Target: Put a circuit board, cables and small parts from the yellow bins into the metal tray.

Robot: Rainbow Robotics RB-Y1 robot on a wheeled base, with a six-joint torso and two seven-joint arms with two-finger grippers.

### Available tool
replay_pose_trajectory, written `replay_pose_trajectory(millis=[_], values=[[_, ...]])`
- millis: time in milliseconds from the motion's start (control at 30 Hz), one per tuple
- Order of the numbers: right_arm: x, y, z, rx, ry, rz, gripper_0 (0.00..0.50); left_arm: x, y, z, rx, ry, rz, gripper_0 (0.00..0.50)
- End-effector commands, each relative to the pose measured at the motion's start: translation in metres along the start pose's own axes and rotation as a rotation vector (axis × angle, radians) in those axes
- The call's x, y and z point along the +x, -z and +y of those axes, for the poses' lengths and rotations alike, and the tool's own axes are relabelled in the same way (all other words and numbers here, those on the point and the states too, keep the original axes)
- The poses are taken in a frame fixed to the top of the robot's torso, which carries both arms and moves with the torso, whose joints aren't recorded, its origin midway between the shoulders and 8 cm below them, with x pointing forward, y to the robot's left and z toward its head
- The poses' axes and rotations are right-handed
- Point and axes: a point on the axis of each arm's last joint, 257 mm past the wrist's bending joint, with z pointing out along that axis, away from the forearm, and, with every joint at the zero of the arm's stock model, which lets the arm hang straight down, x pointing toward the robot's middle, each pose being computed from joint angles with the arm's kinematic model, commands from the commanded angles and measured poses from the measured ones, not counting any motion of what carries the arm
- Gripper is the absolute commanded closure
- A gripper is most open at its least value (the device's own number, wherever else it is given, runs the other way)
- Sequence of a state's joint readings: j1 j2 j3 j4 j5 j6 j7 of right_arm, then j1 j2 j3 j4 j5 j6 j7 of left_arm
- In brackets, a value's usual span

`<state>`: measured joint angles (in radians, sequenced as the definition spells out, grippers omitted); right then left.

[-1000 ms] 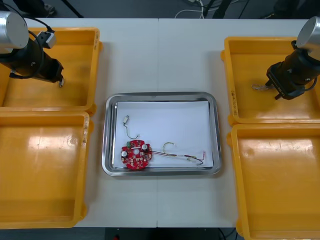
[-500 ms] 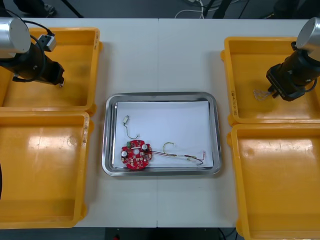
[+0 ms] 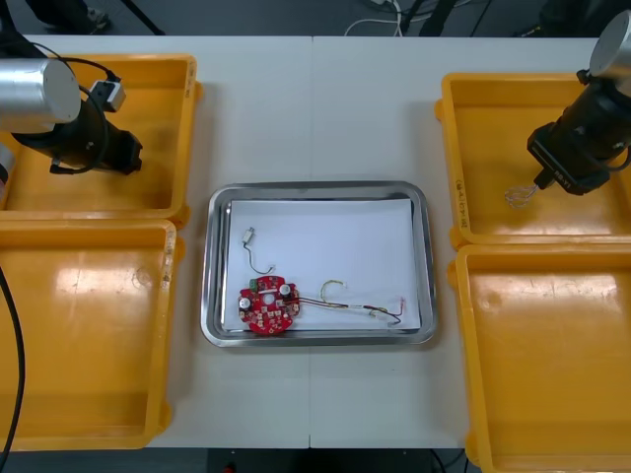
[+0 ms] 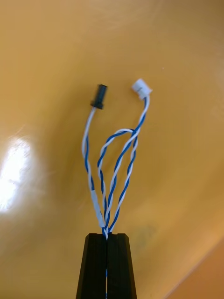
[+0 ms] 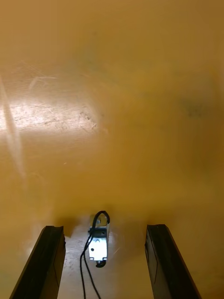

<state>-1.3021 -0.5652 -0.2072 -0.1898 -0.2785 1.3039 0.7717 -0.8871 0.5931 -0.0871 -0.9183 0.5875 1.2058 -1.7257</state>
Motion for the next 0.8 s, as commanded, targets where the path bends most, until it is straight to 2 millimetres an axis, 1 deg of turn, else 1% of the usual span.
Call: replay_pose_trajectory(millis=[33,67,133,167,233,267,333,367,400,500,533,567,600,633,667,700,733,800], values=[[-0.022,0.052,0.017,-0.008,0.116,-0.051,0.500,-0.035,0.013,-0.016,-0.004,-0.091,-0.056,0.000],[-0.022,0.054,0.016,-0.005,0.123,-0.050,0.500,-0.034,0.011,-0.016,-0.006,-0.094,-0.054,0.000],[-0.020,0.068,0.018,0.004,0.143,-0.043,0.500,-0.032,0.007,-0.016,-0.009,-0.097,-0.054,0.000],[-0.018,0.069,0.016,0.009,0.148,-0.035,0.500,-0.031,0.005,-0.016,-0.008,-0.097,-0.054,0.000],[-0.016,0.085,0.019,0.010,0.170,-0.028,0.500,-0.030,0.002,-0.014,-0.010,-0.091,-0.058,0.000],[-0.016,0.086,0.018,0.014,0.177,-0.025,0.500,-0.029,0.002,-0.013,-0.011,-0.093,-0.057,0.000],[-0.014,0.099,0.016,0.026,0.231,-0.017,0.500,-0.028,0.001,-0.013,-0.010,-0.096,-0.054,0.000],[-0.013,0.101,0.015,0.029,0.241,-0.014,0.500,-0.027,0.001,-0.013,-0.011,-0.096,-0.052,0.000],[-0.012,0.108,0.016,0.028,0.265,-0.009,0.500,-0.027,0.000,-0.013,-0.010,-0.096,-0.052,0.000],[-0.009,0.121,0.010,0.034,0.306,0.016,0.500,-0.027,0.000,-0.011,-0.015,-0.098,-0.050,0.000],[-0.007,0.126,0.008,0.039,0.327,0.022,0.500,-0.026,0.000,-0.011,-0.017,-0.101,-0.048,0.070],[-0.006,0.129,0.007,0.043,0.339,0.024,0.500,-0.027,0.000,-0.011,-0.016,-0.101,-0.050,0.120],[-0.006,0.135,0.005,0.049,0.363,0.023,0.500,-0.025,-0.001,-0.010,-0.019,-0.101,-0.047,0.244],[-0.005,0.139,0.004,0.055,0.386,0.024,0.500,-0.025,-0.001,-0.010,-0.019,-0.102,-0.047,0.351],[-0.004,0.142,0.003,0.058,0.397,0.024,0.500,-0.025,-0.001,-0.010,-0.019,-0.104,-0.047,0.389],[-0.003,0.146,0.001,0.060,0.418,0.024,0.500,-0.025,-0.001,-0.010,-0.017,-0.103,-0.047,0.462],[-0.004,0.149,0.002,0.050,0.446,0.009,0.500,-0.023,-0.002,-0.010,-0.019,-0.105,-0.044,0.495],[-0.010,0.154,0.006,0.032,0.483,-0.028,0.500,-0.022,-0.002,-0.009,-0.016,-0.107,-0.043,0.498]])
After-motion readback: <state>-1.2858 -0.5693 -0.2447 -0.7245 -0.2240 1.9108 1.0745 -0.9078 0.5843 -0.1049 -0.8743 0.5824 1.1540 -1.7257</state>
